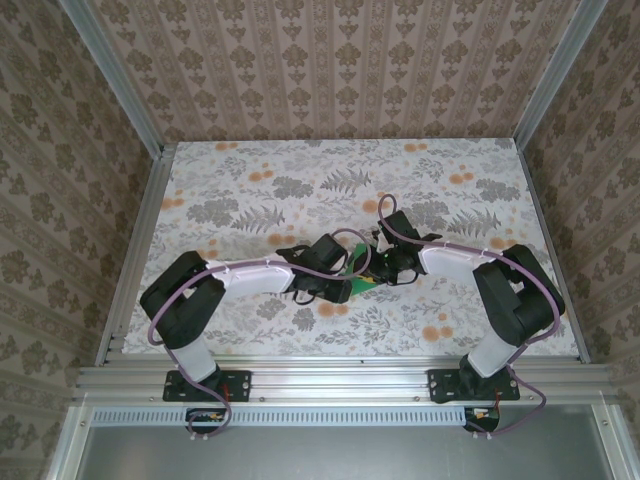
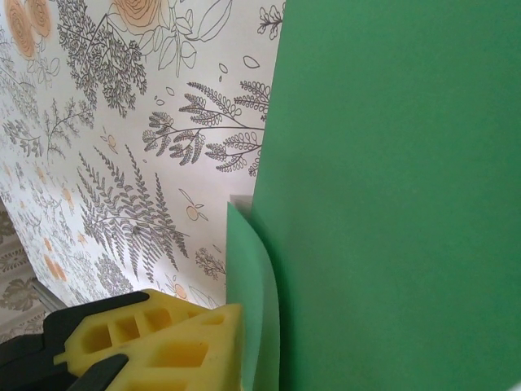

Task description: Fold a paper plane with a square sheet of paper (pick it up from the middle)

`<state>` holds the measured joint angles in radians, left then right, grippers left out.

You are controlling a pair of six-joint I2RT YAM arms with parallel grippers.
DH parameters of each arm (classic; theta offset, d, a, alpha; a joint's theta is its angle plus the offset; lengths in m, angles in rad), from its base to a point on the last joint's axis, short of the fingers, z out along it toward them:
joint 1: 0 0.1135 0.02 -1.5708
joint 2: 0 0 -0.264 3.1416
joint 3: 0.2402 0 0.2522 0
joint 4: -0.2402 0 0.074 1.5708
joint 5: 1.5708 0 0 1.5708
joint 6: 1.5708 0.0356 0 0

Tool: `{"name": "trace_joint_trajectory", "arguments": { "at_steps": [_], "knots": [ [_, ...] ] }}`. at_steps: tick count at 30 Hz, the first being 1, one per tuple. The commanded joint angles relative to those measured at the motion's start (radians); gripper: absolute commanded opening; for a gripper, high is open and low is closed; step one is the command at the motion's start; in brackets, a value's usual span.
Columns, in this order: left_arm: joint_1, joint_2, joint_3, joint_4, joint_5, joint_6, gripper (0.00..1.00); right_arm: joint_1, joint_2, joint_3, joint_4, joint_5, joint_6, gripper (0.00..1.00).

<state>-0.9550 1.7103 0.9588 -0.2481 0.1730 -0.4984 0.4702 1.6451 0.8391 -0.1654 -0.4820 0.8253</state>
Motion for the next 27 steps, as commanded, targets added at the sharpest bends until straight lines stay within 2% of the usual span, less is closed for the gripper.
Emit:
{"name": "trace_joint_trajectory", "arguments": {
  "at_steps": [1, 6, 20, 27],
  "knots": [
    [-0.009, 0.017, 0.031, -0.023, -0.015, 0.023, 0.28, 0.002, 0.006, 0.026, -0.031, 0.003, 0.006, 0.23],
    [-0.014, 0.03, 0.04, -0.038, -0.03, 0.026, 0.26, 0.002, 0.007, 0.029, -0.033, 0.001, 0.004, 0.23],
    [-0.022, 0.041, 0.047, -0.054, -0.059, 0.034, 0.31, 0.002, 0.007, 0.033, -0.038, 0.002, 0.001, 0.22],
    [-0.025, 0.045, 0.052, -0.064, -0.068, 0.039, 0.26, 0.002, 0.007, 0.033, -0.04, 0.002, 0.001, 0.22]
  ]
}}
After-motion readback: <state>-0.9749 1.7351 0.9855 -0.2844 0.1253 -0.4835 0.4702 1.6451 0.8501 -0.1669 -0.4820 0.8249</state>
